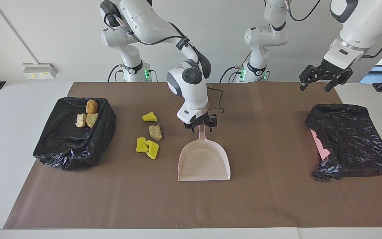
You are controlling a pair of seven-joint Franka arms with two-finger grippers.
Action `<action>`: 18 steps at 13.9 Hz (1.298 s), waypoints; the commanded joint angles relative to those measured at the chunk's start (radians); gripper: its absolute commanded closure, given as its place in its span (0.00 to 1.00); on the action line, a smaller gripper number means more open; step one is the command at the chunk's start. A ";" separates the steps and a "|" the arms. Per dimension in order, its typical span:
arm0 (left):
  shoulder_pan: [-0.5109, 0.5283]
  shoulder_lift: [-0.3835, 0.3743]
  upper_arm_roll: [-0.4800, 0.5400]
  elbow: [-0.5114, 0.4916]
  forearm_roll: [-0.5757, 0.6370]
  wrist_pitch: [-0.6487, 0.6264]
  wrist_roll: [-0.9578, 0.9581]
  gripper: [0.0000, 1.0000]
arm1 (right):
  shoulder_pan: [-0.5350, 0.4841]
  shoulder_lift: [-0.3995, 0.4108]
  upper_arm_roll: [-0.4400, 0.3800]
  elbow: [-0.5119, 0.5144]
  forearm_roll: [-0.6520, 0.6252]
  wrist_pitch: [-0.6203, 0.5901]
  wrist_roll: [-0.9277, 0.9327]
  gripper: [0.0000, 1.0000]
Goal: Sweep and dump trash in bin
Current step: 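Set the dustpan down near the yellow sponges with the right gripper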
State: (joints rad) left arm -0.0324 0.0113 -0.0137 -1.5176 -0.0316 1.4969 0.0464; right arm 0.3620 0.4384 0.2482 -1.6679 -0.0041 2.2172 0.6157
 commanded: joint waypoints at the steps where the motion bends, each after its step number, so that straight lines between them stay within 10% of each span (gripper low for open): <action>1: 0.022 -0.011 0.018 0.000 0.030 -0.006 0.013 0.00 | -0.066 -0.108 0.006 -0.013 0.021 -0.112 -0.062 0.00; 7: 0.019 -0.025 0.026 -0.015 0.016 -0.001 0.001 0.00 | -0.045 -0.325 0.006 -0.104 0.061 -0.459 -0.111 0.00; 13: -0.194 -0.030 0.011 -0.146 0.006 0.147 -0.227 0.00 | 0.054 -0.582 0.005 -0.505 0.263 -0.300 -0.096 0.00; 18: -0.354 0.068 0.011 -0.248 -0.010 0.359 -0.374 0.00 | 0.216 -0.639 0.005 -0.723 0.354 -0.160 -0.039 0.00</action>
State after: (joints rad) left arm -0.3380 0.0359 -0.0214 -1.7442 -0.0285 1.7957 -0.2612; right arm 0.5338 -0.1510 0.2572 -2.2797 0.2968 1.9748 0.5618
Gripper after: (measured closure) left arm 0.000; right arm 0.000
